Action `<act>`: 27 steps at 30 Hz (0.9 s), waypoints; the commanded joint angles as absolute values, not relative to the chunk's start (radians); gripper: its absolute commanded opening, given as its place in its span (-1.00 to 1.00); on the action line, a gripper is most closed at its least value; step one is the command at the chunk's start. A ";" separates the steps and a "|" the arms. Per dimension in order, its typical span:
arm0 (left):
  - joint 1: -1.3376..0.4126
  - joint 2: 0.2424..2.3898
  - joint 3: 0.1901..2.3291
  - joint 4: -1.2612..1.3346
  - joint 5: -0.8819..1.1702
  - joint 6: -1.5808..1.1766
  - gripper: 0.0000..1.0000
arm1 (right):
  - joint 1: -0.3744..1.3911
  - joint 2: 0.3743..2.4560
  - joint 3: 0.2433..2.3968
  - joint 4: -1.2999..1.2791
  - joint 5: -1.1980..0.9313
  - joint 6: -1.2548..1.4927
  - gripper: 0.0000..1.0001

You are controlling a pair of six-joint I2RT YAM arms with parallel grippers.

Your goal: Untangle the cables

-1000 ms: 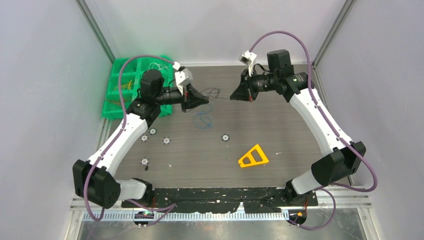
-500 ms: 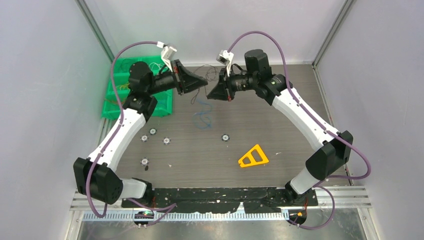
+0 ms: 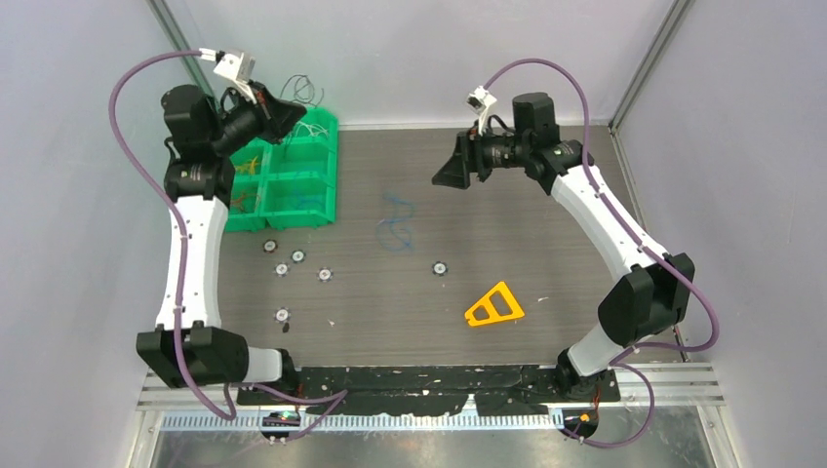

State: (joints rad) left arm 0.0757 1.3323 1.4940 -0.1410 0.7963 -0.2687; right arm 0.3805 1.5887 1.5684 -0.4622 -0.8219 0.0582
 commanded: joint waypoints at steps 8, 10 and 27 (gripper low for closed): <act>0.133 1.730 1.837 -0.725 0.463 0.569 -1.00 | 0.299 1.581 1.564 -0.629 -0.805 -0.054 0.55; 0.133 1.812 1.923 -0.786 0.412 0.654 -1.00 | 0.296 1.583 1.566 -0.663 -0.802 -0.074 0.56; 0.064 2.192 2.205 -1.015 0.327 1.075 -1.00 | 0.266 1.586 1.560 -0.730 -0.793 -0.107 0.55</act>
State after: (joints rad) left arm 0.0883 2.1658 2.2070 -1.0531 0.3511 0.9993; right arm 0.2718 1.5890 1.5566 -0.7322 -0.7948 -0.0921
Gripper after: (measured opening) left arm 0.015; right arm 0.776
